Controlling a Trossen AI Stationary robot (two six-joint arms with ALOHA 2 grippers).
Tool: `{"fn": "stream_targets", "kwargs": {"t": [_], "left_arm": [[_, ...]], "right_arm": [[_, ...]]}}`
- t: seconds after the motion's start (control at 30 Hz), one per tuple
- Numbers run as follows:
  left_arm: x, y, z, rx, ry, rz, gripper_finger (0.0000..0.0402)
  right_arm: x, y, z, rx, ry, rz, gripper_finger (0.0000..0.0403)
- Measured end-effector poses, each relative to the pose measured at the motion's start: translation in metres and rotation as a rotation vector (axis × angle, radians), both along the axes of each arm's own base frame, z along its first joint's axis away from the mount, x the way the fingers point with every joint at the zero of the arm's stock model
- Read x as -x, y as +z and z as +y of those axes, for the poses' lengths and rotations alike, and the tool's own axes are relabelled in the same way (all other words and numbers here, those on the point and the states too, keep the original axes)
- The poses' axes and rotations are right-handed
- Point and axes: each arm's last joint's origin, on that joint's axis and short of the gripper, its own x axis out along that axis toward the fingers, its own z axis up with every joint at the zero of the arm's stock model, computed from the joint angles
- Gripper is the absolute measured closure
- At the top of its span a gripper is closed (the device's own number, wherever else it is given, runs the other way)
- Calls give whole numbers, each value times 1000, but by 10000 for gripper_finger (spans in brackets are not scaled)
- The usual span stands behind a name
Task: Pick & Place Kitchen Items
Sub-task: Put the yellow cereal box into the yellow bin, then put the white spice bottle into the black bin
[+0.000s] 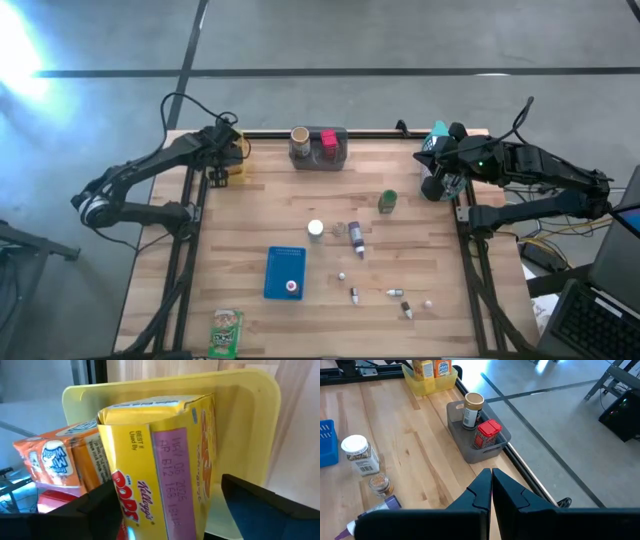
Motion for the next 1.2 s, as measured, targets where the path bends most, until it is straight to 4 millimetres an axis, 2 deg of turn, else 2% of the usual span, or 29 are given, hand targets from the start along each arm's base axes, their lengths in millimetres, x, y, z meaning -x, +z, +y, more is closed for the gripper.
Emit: {"fn": "stream_targets", "kwargs": {"t": [0.2, 0.53, 0.8, 0.97, 1.2], "left_arm": [[-2, 8, 2, -36, 4, 1, 80], [-6, 34, 5, -94, 35, -36, 79], [-8, 75, -12, -66, 87, -105, 79], [-9, 110, -29, 72, 93, -350, 83], [-12, 146, -43, 375, 119, -725, 83]], "right_arm": [[0, 0, 0, -1, -1, -1, 394], [0, 0, 0, -1, -1, 0, 394], [0, 0, 0, -1, -1, -1, 394], [0, 0, 0, 0, 0, 0, 394], [0, 0, 0, -1, -1, -1, 394]]}}
